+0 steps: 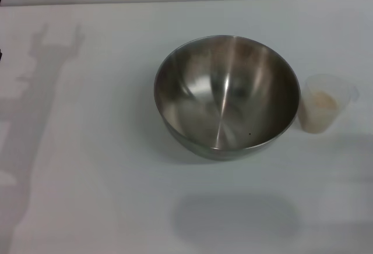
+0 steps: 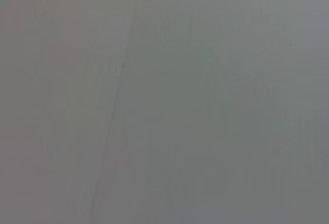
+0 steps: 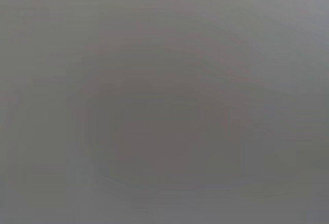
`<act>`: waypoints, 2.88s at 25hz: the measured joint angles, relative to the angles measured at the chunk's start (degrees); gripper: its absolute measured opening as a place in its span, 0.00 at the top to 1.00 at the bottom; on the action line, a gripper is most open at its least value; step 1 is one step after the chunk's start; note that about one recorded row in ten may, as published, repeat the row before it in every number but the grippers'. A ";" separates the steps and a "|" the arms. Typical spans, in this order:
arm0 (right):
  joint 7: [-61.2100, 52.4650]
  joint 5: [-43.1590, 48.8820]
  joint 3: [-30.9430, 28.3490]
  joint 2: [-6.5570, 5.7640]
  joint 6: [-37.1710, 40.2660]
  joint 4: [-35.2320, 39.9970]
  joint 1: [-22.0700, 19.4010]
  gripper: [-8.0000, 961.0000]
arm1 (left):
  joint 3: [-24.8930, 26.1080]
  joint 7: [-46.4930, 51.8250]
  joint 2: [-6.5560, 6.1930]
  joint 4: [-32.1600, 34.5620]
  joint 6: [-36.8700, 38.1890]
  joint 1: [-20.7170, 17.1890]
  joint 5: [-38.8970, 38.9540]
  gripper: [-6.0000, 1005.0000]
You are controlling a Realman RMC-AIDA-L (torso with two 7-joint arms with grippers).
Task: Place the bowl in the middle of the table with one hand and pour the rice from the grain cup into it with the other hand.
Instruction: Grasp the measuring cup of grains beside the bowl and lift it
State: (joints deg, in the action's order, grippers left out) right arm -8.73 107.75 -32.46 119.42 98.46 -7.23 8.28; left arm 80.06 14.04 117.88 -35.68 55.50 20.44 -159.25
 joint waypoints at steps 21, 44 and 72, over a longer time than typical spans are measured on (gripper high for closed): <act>0.00 0.00 11.26 -0.14 -10.26 0.29 -1.95 0.20 | 1.84 -2.01 -0.28 0.17 -0.30 0.11 -0.41 0.21; 0.01 0.77 15.06 -0.15 -18.66 0.38 0.74 0.20 | 1.94 -2.00 -0.46 -0.36 -0.31 0.22 -0.71 0.21; 0.03 1.42 15.06 -0.15 -21.39 0.37 2.64 0.20 | 1.95 -2.00 -0.38 -0.45 -0.21 0.39 -0.71 0.21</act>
State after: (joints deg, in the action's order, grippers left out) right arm -8.70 109.17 -17.40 119.27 77.07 -6.86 10.92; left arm 82.01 12.04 117.50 -36.12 55.29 20.83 -159.96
